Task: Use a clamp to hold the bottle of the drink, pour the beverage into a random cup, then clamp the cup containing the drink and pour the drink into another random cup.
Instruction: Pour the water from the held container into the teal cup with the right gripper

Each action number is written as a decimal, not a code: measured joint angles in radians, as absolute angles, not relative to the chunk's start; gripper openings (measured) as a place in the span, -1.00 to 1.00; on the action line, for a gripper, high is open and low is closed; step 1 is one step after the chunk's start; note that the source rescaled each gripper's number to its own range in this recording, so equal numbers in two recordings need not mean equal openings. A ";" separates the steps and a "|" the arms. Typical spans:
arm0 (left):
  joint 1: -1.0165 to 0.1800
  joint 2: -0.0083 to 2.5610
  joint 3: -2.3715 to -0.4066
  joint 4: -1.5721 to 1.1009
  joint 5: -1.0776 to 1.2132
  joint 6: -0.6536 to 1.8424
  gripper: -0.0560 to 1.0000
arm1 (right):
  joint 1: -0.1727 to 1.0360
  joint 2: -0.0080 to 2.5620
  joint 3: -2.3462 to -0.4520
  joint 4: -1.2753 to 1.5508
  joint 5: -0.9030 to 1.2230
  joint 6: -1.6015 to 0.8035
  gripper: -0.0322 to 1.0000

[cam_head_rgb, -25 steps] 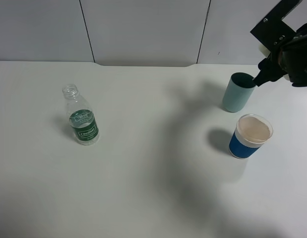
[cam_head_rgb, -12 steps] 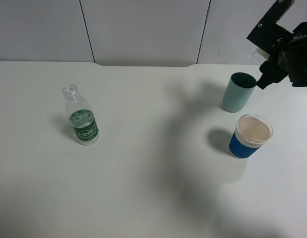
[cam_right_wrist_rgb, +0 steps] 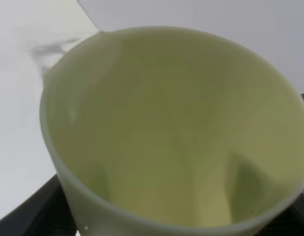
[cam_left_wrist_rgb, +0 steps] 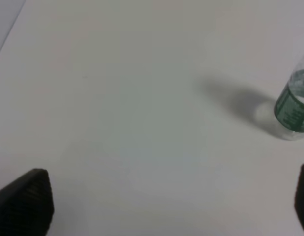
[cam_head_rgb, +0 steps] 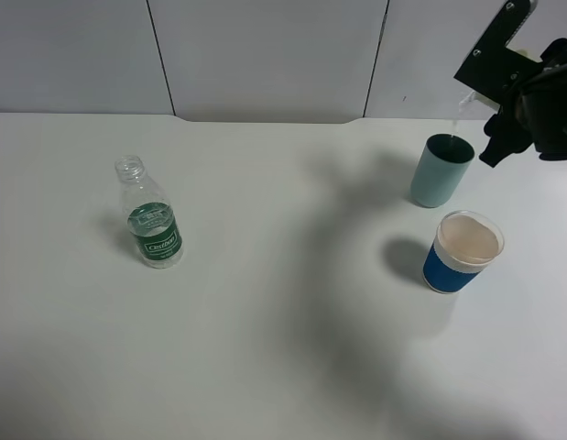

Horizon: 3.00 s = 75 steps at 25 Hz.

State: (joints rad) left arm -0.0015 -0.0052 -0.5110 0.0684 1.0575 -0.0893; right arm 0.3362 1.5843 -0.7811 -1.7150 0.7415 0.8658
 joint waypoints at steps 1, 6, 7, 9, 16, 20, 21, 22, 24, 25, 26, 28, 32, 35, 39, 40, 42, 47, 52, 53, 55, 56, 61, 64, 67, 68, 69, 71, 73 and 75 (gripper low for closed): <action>-0.002 -0.005 -0.511 0.068 1.058 -0.089 1.00 | 0.336 1.584 -0.781 -1.715 0.747 0.864 -0.93; -0.002 -0.005 -0.511 0.068 1.058 -0.089 1.00 | 0.336 1.584 -0.781 -1.715 0.749 0.836 -0.93; -0.002 -0.005 -0.511 0.068 1.058 -0.089 1.00 | 0.336 1.584 -0.781 -1.715 0.750 0.826 -0.93; -0.002 -0.005 -0.511 0.068 1.058 -0.089 1.00 | 0.336 1.584 -0.781 -1.715 0.755 0.810 -0.93; -0.002 -0.005 -0.511 0.068 1.058 -0.089 1.00 | 0.336 1.584 -0.781 -1.715 0.767 0.764 -0.93; -0.002 -0.005 -0.511 0.068 1.058 -0.089 1.00 | 0.336 1.584 -0.781 -1.715 0.772 0.738 -0.93; -0.002 -0.005 -0.511 0.068 1.058 -0.089 1.00 | 0.336 1.584 -0.781 -1.715 0.772 0.738 -0.93; -0.002 -0.005 -0.511 0.068 1.058 -0.089 1.00 | 0.336 1.584 -0.781 -1.716 0.773 0.733 -0.93; -0.002 -0.005 -0.511 0.068 1.058 -0.089 1.00 | 0.336 1.584 -0.781 -1.716 0.773 0.728 -0.93; -0.002 -0.005 -0.511 0.068 1.058 -0.089 1.00 | 0.336 1.584 -0.781 -1.716 0.774 0.722 -0.93; -0.002 -0.005 -0.511 0.068 1.058 -0.089 1.00 | 0.336 1.584 -0.781 -1.716 0.774 0.722 -0.93; -0.002 -0.005 -0.511 0.069 1.058 -0.089 1.00 | 0.336 1.584 -0.781 -1.716 0.777 0.716 -0.93; -0.002 -0.005 -0.511 0.069 1.058 -0.089 1.00 | 0.336 1.584 -0.781 -1.716 0.790 0.708 -0.93; -0.002 -0.005 -0.511 0.069 1.058 -0.089 1.00 | 0.336 1.584 -0.781 -1.717 0.809 0.707 -0.93; -0.002 -0.005 -0.511 0.069 1.058 -0.089 1.00 | 0.336 1.584 -0.781 -1.717 0.816 0.701 -0.93; -0.002 -0.005 -0.511 0.069 1.058 -0.089 1.00 | 0.336 1.584 -0.781 -1.717 0.818 0.701 -0.93; -0.002 -0.005 -0.511 0.069 1.058 -0.089 1.00 | 0.336 1.584 -0.781 -1.717 0.830 0.700 -0.93; -0.002 -0.005 -0.511 0.069 1.058 -0.089 1.00 | 0.336 1.584 -0.781 -1.717 0.841 0.699 -0.93; -0.002 -0.005 -0.511 0.069 1.058 -0.089 1.00 | 0.336 1.584 -0.781 -1.717 0.845 0.691 -0.93; -0.002 -0.005 -0.511 0.069 1.058 -0.089 1.00 | 0.336 1.584 -0.781 -1.717 0.849 0.687 -0.93; -0.002 -0.005 -0.511 0.069 1.058 -0.089 1.00 | 0.336 1.584 -0.781 -1.717 0.851 0.663 -0.93; -0.002 -0.005 -0.511 0.069 1.058 -0.089 1.00 | 0.336 1.584 -0.781 -1.717 0.851 0.657 -0.93; -0.002 -0.005 -0.511 0.069 1.058 -0.089 1.00 | 0.336 1.584 -0.781 -1.717 0.851 0.606 -0.93; -0.002 -0.005 -0.511 0.069 1.058 -0.089 1.00 | 0.336 1.584 -0.781 -1.717 0.851 0.578 -0.93; -0.002 -0.005 -0.511 0.069 1.058 -0.089 1.00 | 0.336 1.584 -0.782 -1.718 0.851 0.567 -0.93; -0.002 -0.005 -0.511 0.069 1.058 -0.089 1.00 | 0.336 1.584 -0.782 -1.718 0.851 0.562 -0.93; -0.002 -0.005 -0.511 0.069 1.058 -0.089 1.00 | 0.336 1.584 -0.782 -1.718 0.851 0.542 -0.93; -0.002 -0.005 -0.511 0.069 1.058 -0.089 1.00 | 0.336 1.584 -0.782 -1.718 0.851 0.525 -0.93; -0.002 -0.005 -0.511 0.069 1.058 -0.089 1.00 | 0.336 1.584 -0.782 -1.718 0.851 0.512 -0.93; -0.002 -0.005 -0.511 0.069 1.058 -0.089 1.00 | 0.336 1.584 -0.782 -1.719 0.850 0.491 -0.93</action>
